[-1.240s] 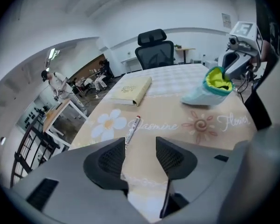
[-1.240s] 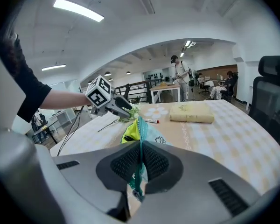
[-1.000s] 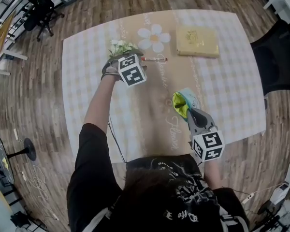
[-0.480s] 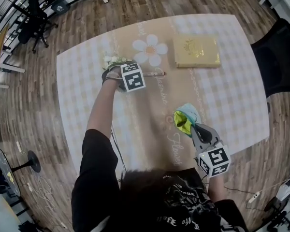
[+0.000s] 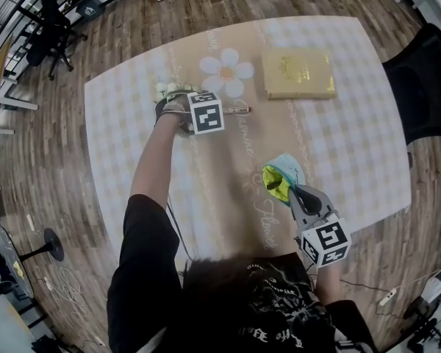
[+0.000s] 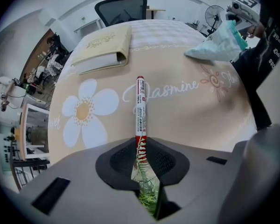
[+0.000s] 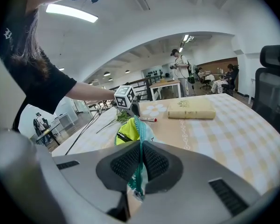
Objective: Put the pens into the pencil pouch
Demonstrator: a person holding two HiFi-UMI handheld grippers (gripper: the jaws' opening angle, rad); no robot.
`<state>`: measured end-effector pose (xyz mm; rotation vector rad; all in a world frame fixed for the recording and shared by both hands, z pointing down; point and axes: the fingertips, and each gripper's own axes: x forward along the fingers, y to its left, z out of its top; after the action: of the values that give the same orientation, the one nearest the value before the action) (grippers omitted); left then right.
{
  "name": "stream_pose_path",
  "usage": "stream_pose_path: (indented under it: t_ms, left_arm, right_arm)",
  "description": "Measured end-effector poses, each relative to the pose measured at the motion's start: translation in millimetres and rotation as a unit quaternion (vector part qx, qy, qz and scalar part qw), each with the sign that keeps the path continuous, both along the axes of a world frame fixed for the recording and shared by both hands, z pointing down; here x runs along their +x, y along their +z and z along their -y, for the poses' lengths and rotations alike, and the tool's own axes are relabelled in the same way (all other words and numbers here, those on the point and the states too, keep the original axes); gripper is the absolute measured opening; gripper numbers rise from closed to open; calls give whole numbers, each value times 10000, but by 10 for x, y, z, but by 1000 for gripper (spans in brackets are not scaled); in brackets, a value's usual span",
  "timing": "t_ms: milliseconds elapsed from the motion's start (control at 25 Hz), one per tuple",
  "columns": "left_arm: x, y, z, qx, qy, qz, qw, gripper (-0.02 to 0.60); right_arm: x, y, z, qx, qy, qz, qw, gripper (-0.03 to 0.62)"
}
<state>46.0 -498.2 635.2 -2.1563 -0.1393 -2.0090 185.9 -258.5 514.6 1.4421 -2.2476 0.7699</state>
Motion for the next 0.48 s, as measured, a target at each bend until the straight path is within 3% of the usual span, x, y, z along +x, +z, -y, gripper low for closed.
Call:
stream_pose_path:
  t_ms: [240,480]
  left_arm:
    - [258,-334,65,271,-327,-859,9954,79]
    - [324,-716,36,542,-400,-1377,9882,79]
  right_arm:
    - [56,-10,-52,75,61,89,9999,23]
    - [38,-47,-117,138,57,96,9998,23]
